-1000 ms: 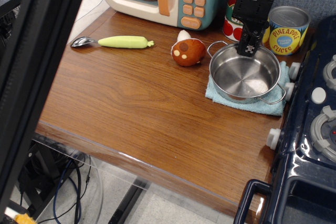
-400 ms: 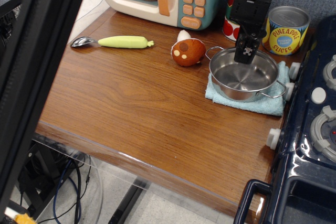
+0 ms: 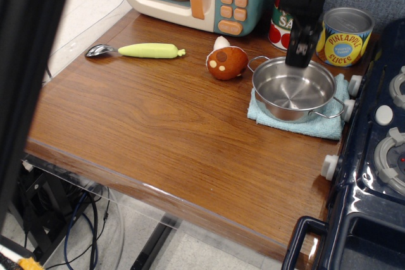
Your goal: Pick up the pot and move on top of the towel
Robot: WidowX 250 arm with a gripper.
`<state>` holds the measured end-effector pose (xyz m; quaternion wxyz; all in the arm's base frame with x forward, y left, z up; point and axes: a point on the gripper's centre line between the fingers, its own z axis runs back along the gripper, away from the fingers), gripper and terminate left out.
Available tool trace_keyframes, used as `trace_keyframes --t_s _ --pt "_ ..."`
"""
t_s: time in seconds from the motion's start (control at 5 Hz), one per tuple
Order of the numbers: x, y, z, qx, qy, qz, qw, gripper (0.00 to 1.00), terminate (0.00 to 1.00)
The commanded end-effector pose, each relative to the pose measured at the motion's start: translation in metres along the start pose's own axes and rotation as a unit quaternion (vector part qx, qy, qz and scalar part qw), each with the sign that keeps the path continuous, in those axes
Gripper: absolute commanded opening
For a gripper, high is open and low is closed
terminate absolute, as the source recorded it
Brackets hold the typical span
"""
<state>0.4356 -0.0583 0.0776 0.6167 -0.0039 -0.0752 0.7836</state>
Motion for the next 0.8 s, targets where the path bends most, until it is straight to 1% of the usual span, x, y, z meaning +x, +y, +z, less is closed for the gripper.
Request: trace_keyframes --t_s 0.0,0.4,0.6 --pt "0.024 -0.0043 0.0675 -0.067 0.055 -0.013 0.9961 1.0 0.0" --pt "0.024 -0.0043 0.0675 -0.067 0.055 -0.013 0.9961 1.0 0.0" --pt "0.024 -0.0043 0.0675 -0.067 0.055 -0.013 0.9961 1.0 1.0"
